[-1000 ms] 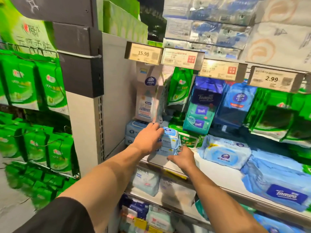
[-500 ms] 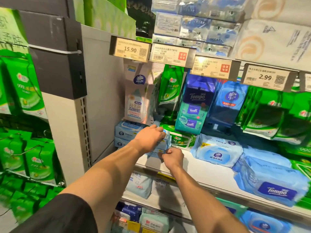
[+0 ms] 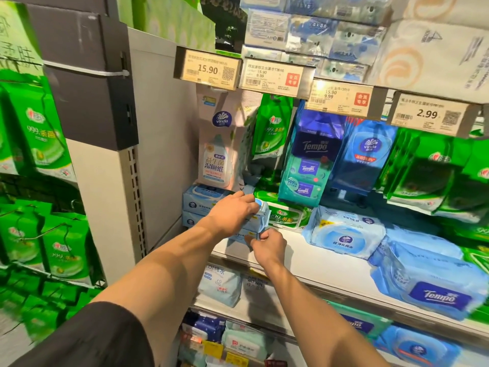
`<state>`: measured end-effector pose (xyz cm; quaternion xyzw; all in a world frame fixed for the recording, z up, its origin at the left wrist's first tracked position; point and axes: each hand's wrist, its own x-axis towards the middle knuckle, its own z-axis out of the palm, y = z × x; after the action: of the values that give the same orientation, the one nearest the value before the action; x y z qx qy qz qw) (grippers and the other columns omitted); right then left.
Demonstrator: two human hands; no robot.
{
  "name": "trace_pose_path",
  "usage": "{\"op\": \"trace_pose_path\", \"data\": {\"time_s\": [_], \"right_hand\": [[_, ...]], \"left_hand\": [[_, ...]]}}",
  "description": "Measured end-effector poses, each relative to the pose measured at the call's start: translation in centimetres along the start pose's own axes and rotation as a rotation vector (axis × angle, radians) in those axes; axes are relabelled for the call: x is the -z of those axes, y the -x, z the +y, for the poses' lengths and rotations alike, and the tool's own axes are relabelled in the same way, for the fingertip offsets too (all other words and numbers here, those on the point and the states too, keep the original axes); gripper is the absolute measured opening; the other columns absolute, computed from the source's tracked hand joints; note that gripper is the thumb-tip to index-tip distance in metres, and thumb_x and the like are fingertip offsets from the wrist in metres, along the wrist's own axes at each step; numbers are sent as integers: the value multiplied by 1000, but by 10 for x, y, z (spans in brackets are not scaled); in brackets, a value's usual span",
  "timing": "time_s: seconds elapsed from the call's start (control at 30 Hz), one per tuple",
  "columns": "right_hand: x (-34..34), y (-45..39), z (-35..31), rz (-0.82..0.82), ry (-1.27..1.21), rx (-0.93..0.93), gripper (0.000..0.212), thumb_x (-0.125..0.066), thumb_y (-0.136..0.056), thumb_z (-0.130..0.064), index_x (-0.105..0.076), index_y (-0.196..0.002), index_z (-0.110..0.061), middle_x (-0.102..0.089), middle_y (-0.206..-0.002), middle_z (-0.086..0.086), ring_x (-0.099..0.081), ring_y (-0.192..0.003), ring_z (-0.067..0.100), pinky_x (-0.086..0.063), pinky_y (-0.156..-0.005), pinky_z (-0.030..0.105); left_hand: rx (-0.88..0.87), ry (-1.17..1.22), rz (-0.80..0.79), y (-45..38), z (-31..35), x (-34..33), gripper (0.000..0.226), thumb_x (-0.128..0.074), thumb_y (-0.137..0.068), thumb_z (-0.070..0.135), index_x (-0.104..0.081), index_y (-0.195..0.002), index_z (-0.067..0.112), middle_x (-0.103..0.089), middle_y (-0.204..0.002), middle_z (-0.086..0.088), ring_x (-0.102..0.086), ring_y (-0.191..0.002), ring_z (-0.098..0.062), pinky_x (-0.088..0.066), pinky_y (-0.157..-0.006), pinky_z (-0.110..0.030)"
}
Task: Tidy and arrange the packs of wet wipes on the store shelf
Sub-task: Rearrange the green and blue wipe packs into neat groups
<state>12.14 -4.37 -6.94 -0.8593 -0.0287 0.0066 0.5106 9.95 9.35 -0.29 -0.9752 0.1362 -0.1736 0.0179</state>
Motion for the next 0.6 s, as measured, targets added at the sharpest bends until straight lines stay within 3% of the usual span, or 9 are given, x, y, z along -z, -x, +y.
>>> {"op": "trace_pose_path", "data": {"time_s": [0.1,0.2,0.27,0.6], "right_hand": [[-2,5,-3,-18,32,27,31,-83,-73,-22,-58,-86,-11,-66,-90,3,-57,-77,19,-39,-54,17],[-10,8,-8,0,73,43,60,-88,-66,-33,-59,-111,-7,-68,-108,11,-65,-96,29,-50,-75,30],[-14,10,-13,40,110,24,68,-89,-65,-35,-56,-115,-3,-64,-112,17,-63,-102,36,-50,-80,36],[-18,3,-11,118,156,13,52,-85,-70,-23,-59,-111,-2,-65,-111,21,-63,-100,40,-52,-80,39]], "left_hand": [[46,3,-13,-1,4,1,34,-61,-81,2,-57,-113,15,-53,-113,-6,-48,-100,-28,-42,-78,-40],[83,-13,-35,-2,8,0,42,-72,-73,3,-54,-110,15,-50,-110,-6,-48,-98,-28,-45,-77,-43],[94,-12,-54,-2,9,0,51,-79,-67,8,-53,-109,16,-49,-109,-5,-47,-97,-26,-45,-75,-41],[136,-24,-16,-1,10,-10,55,-79,-67,10,-50,-114,15,-49,-112,-6,-45,-99,-28,-46,-74,-42]]}}
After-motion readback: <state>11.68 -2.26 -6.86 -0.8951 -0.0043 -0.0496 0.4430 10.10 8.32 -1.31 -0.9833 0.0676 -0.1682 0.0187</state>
